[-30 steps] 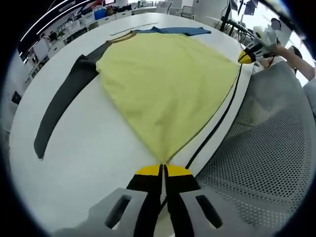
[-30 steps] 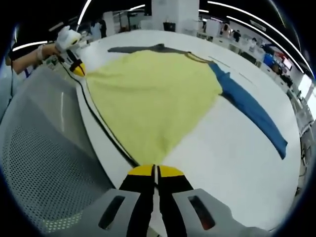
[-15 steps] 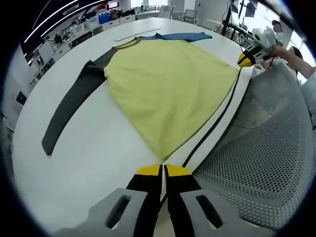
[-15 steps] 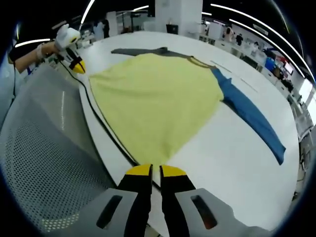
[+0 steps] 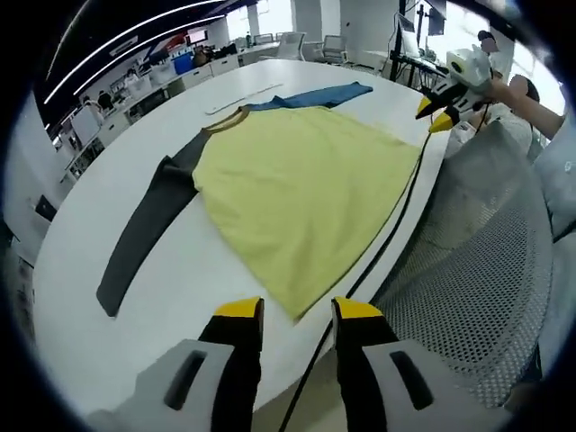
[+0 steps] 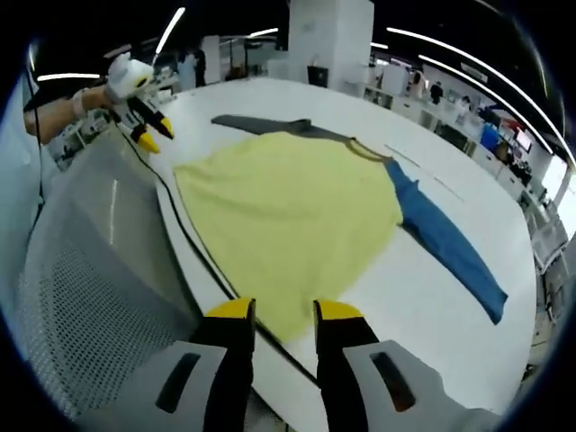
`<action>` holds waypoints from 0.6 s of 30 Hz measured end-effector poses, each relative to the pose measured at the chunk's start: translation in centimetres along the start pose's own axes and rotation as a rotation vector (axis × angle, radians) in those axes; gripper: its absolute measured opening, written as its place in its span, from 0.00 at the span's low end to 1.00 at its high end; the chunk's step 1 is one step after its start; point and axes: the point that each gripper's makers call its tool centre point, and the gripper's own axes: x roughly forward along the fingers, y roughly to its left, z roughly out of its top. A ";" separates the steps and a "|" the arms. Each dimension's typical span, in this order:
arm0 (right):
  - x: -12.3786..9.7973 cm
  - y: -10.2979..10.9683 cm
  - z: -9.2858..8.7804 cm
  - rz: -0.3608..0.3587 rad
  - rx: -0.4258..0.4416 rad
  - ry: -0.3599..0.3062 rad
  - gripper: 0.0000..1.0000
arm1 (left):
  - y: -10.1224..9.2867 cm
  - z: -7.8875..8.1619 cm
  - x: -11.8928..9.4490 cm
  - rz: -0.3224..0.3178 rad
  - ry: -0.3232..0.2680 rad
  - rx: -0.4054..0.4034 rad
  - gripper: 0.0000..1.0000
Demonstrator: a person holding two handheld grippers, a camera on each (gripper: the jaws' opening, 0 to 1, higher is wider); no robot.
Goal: Fold the garment on the visible template until the final outline fits inside the template.
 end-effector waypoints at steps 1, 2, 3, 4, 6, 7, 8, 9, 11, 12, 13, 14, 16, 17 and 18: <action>-0.2 0.1 0.3 -0.002 -0.004 -0.004 0.32 | 0.1 0.2 -0.3 0.003 -0.002 -0.004 0.37; -0.4 0.2 0.5 -0.003 -0.005 -0.005 0.33 | 0.2 0.4 -0.5 0.006 -0.013 -0.003 0.37; -0.7 0.3 0.8 -0.005 -0.010 -0.011 0.33 | 0.2 0.6 -0.6 0.008 -0.020 -0.002 0.37; -0.8 0.4 0.9 -0.006 -0.012 -0.013 0.34 | 0.1 0.8 -0.8 0.005 -0.032 0.000 0.37; -1.2 0.6 1.5 -0.013 -0.021 -0.026 0.36 | 0.2 1.3 -1.3 0.006 -0.051 -0.005 0.39; -1.5 0.7 1.9 -0.016 -0.029 -0.032 0.38 | 0.2 1.5 -1.5 0.009 -0.057 -0.004 0.43; -1.6 0.8 2.1 -0.020 -0.033 -0.036 0.40 | 0.2 1.7 -1.7 0.012 -0.065 0.001 0.45; -1.9 0.9 2.5 -0.025 -0.042 -0.044 0.41 | 0.2 1.8 -1.8 0.015 -0.067 0.002 0.47; -2.3 1.1 3.0 -0.032 -0.051 -0.058 0.43 | 0.2 2.3 -2.3 0.029 -0.084 0.046 0.46; -2.4 1.2 3.2 -0.035 -0.052 -0.063 0.43 | 0.0 2.5 -2.5 0.027 -0.089 0.042 0.46; -2.6 1.2 3.5 -0.038 -0.054 -0.071 0.44 | -0.1 2.6 -2.7 0.025 -0.092 0.041 0.46; -2.7 1.3 3.7 -0.042 -0.056 -0.076 0.45 | -0.2 2.8 -2.8 0.021 -0.099 0.042 0.47; -2.9 1.3 4.0 -0.053 -0.065 -0.080 0.48 | -0.4 3.2 -3.1 0.013 -0.117 0.043 0.51; -3.0 1.4 4.2 -0.058 -0.069 -0.084 0.49 | -0.5 3.3 -3.2 0.012 -0.123 0.047 0.52; -3.2 1.5 4.4 -0.063 -0.075 -0.090 0.50 | -0.5 3.3 -3.2 0.013 -0.127 0.050 0.52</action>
